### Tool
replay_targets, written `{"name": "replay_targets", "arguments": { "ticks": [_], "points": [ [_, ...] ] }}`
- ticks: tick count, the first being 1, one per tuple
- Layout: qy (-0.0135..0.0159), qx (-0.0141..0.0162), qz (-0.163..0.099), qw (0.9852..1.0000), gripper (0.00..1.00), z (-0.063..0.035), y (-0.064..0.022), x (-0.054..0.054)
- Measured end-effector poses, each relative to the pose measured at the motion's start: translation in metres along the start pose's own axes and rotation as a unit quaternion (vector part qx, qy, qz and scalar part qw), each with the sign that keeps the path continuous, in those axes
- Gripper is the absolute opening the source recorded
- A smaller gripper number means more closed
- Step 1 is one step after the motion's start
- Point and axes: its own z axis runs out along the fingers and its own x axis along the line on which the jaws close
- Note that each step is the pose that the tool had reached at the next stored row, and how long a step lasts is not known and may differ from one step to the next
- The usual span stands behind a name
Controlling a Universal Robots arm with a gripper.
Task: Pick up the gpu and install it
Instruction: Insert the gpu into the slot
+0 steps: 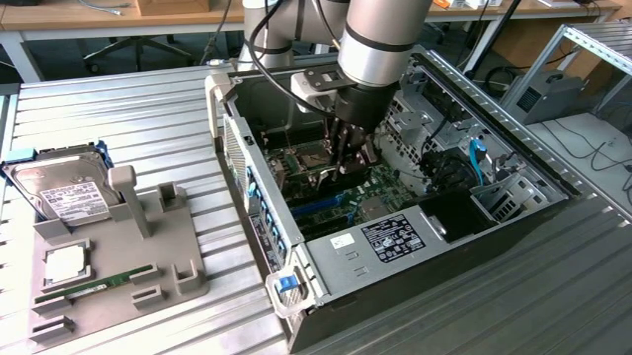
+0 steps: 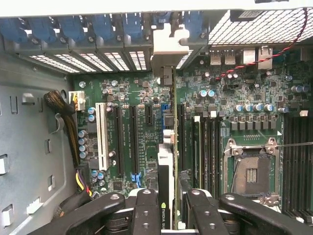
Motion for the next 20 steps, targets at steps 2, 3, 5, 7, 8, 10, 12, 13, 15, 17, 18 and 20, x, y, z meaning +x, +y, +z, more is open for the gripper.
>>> {"name": "replay_targets", "arguments": {
  "ticks": [2, 3, 5, 7, 8, 10, 12, 13, 15, 17, 18, 20],
  "points": [
    [-0.0004, 0.0, 0.0, 1.0, 0.27, 0.0001, 0.0002, 0.0],
    [-0.0006, 0.0, -0.001, 1.0, 0.27, 0.0001, 0.0003, 0.0001],
    [-0.0007, 0.0, -0.003, 1.0, 0.27, 0.0002, 0.0004, 0.0009],
    [-0.0007, 0.0, -0.007, 1.0, 0.27, 0.0002, 0.0004, 0.001],
    [-0.0007, -0.0001, -0.01, 0.9999, 0.27, 0.0002, 0.0003, 0.001],
    [-0.0007, -0.0001, -0.017, 0.9999, 0.27, 0.0002, 0.0003, 0.001],
    [-0.0008, -0.0001, -0.02, 0.9998, 0.27, 0.0003, 0.0006, 0.0009],
    [-0.0008, -0.0001, -0.02, 0.9998, 0.27, 0.0003, 0.0009, 0.0009],
    [-0.0007, -0.0002, -0.02, 0.9998, 0.27, 0.0003, 0.001, 0.0008],
    [-0.0007, -0.0001, -0.019, 0.9998, 0.27, 0.0013, 0.0011, 0.0008],
    [-0.0007, -0.0001, -0.019, 0.9998, 0.27, 0.0016, 0.0012, 0.0009],
    [-0.0005, -0.0002, -0.017, 0.9999, 0.27, 0.002, 0.0015, 0.001]
  ]
}}
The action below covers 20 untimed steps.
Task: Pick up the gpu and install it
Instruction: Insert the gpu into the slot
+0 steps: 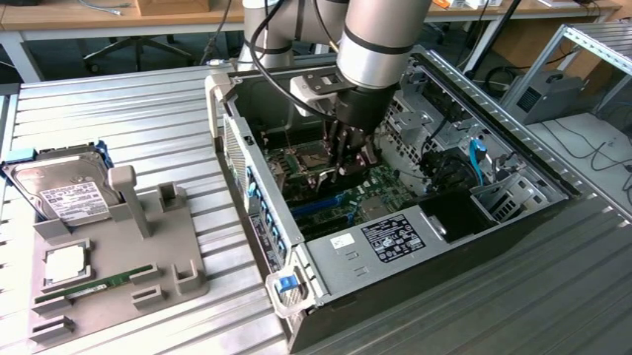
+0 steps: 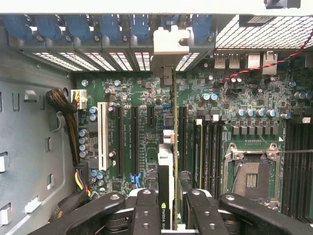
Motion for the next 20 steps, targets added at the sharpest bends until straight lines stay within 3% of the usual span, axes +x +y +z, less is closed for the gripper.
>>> {"name": "replay_targets", "arguments": {
  "ticks": [20],
  "points": [
    [0.0, 0.0, 0.005, 1.0, 0.27, 0.0023, 0.0081, 0.0012]
  ]
}}
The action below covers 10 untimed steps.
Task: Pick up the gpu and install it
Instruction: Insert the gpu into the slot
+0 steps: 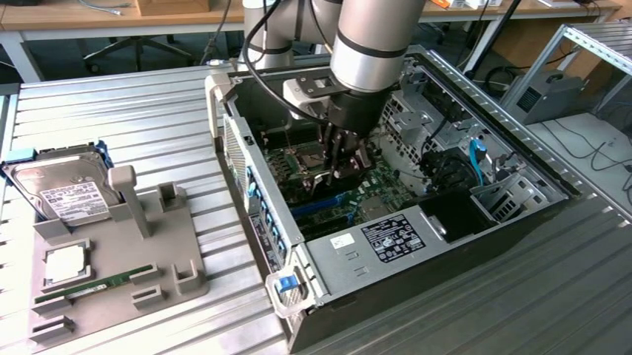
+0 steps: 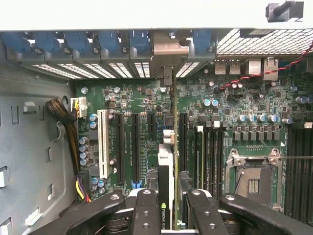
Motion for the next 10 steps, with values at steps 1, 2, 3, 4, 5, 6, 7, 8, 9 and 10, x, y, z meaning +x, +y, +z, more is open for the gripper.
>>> {"name": "replay_targets", "arguments": {
  "ticks": [1, 2, 3, 4, 5, 6, 7, 8, 9, 10],
  "points": [
    [0.0, 0.0, 0.0, 1.0, 0.27, 0.0, 0.0, 0.0],
    [-0.0001, 0.0, 0.0, 1.0, 0.27, 0.0001, 0.0, 0.0],
    [-0.0001, 0.0001, 0.0, 1.0, 0.27, 0.0002, 0.0001, 0.0],
    [-0.0002, 0.0001, 0.0, 1.0, 0.27, 0.0003, 0.0007, 0.0],
    [-0.0002, 0.0001, 0.0, 1.0, 0.27, 0.0003, 0.0013, -0.0001],
    [-0.0002, 0.0001, 0.0, 1.0, 0.27, 0.0003, 0.0017, -0.0001],
    [-0.0001, 0.0001, 0.0, 1.0, 0.27, 0.0003, 0.0019, 0.0],
    [-0.0002, 0.0001, 0.0, 1.0, 0.27, 0.0006, 0.002, 0.0],
    [-0.0003, 0.0002, 0.0, 1.0, 0.27, 0.0013, 0.002, 0.0],
    [-0.0002, 0.0002, 0.0, 1.0, 0.27, 0.0018, 0.002, 0.0]
  ]
}}
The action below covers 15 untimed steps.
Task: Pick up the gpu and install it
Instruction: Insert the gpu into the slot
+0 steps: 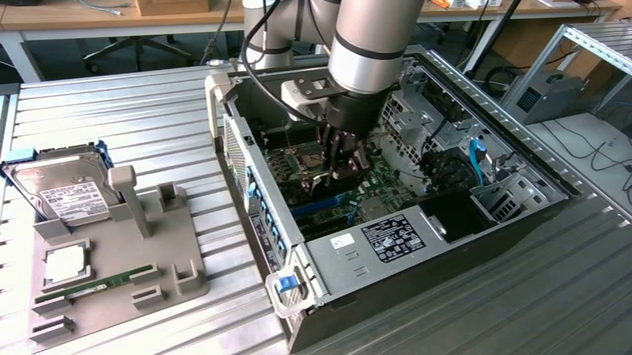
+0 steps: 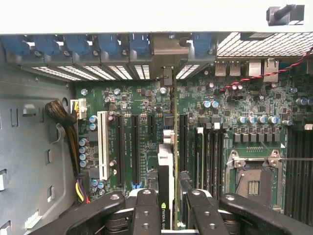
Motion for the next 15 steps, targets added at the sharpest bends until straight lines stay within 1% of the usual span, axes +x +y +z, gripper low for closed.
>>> {"name": "replay_targets", "arguments": {
  "ticks": [3, 5, 6, 8, 9, 11, 15],
  "points": [
    [0.0002, 0.0007, 0.0, 1.0, 0.27, 0.0011, 0.0001, 0.0],
    [0.0001, 0.0017, 0.0, 1.0, 0.27, 0.0018, 0.0003, 0.0],
    [0.0001, 0.0025, 0.0, 1.0, 0.27, 0.0019, 0.0005, 0.0],
    [0.0001, 0.0058, 0.0, 1.0, 0.27, 0.0021, 0.0016, 0.0],
    [0.0, 0.0067, 0.0, 1.0, 0.27, 0.0021, 0.0023, 0.0],
    [0.0, 0.0078, 0.0, 1.0, 0.27, 0.0021, 0.0037, 0.0],
    [0.0, 0.0088, 0.0, 1.0, 0.27, 0.0021, 0.0049, 0.0001]
  ]
}}
